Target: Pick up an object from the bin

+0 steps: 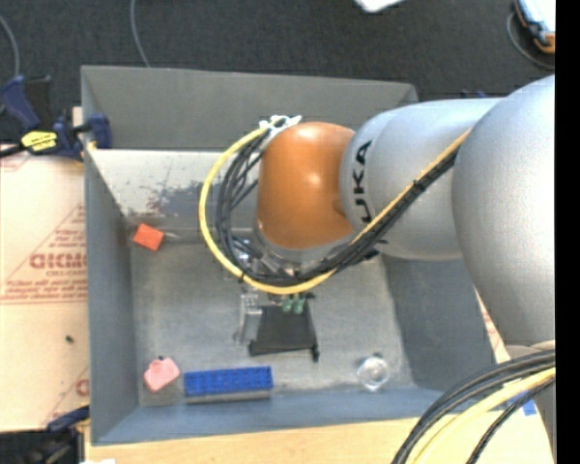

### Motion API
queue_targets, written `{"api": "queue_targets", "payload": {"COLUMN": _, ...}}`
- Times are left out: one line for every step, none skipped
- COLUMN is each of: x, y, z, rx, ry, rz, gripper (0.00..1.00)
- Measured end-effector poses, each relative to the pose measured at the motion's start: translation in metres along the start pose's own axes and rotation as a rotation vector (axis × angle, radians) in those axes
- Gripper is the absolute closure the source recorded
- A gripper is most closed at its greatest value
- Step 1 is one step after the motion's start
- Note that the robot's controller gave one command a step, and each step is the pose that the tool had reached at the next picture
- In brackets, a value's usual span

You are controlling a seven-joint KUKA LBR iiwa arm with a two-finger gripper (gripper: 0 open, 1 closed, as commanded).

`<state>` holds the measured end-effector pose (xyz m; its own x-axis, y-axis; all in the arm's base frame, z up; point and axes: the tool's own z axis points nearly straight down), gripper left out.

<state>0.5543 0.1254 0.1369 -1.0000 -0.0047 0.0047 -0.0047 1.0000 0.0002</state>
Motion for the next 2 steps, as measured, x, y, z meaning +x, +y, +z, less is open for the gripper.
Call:
{"api": "queue_targets", "payload": {"x": -0.002, "y": -0.001, "z": -0.005, "rx": -0.001, "ry": -0.007, "rz": 0.005, "gripper": 0.0}}
{"api": "queue_targets", "payload": {"x": -0.019, "y": -0.058, "z": 0.008, "rx": 0.003, "ry": -0.005, "rz": -0.008, "gripper": 0.0}}
